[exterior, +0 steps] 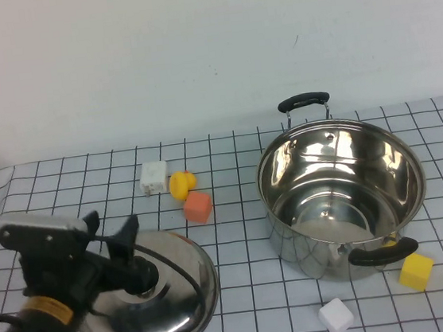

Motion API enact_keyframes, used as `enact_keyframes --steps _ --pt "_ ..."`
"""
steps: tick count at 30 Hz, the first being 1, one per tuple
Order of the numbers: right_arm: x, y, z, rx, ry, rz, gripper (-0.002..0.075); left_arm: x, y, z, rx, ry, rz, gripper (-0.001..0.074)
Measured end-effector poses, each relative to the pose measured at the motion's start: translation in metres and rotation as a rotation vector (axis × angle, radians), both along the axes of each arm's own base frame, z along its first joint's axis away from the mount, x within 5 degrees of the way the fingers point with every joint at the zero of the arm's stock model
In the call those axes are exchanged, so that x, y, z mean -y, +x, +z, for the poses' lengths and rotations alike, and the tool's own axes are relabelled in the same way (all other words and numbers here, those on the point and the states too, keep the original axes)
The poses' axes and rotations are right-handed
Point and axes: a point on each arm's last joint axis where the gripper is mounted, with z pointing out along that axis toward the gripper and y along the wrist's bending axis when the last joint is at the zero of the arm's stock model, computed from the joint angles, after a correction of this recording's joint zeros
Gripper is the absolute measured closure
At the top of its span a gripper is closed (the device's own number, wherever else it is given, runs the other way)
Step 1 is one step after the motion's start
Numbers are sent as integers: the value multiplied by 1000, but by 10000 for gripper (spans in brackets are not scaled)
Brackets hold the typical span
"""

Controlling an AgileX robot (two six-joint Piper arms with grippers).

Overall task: Cover the pot
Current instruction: Pick up the pot lid

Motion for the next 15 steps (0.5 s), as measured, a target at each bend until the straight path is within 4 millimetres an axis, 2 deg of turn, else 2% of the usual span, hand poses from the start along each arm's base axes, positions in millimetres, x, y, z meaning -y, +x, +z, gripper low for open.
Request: enact_keyframes --steps 3,5,9,15 --pt "0 0 0 0 0 0 716 -1 3 -23 -73 7 34 204" --pt "0 0 0 0 0 0 716 -3 4 -37 -127 1 63 166" --pt "0 0 0 0 0 0 716 -1 12 -61 -200 11 71 139" --pt "0 0 0 0 0 0 716 7 36 -82 -222 -9 60 136"
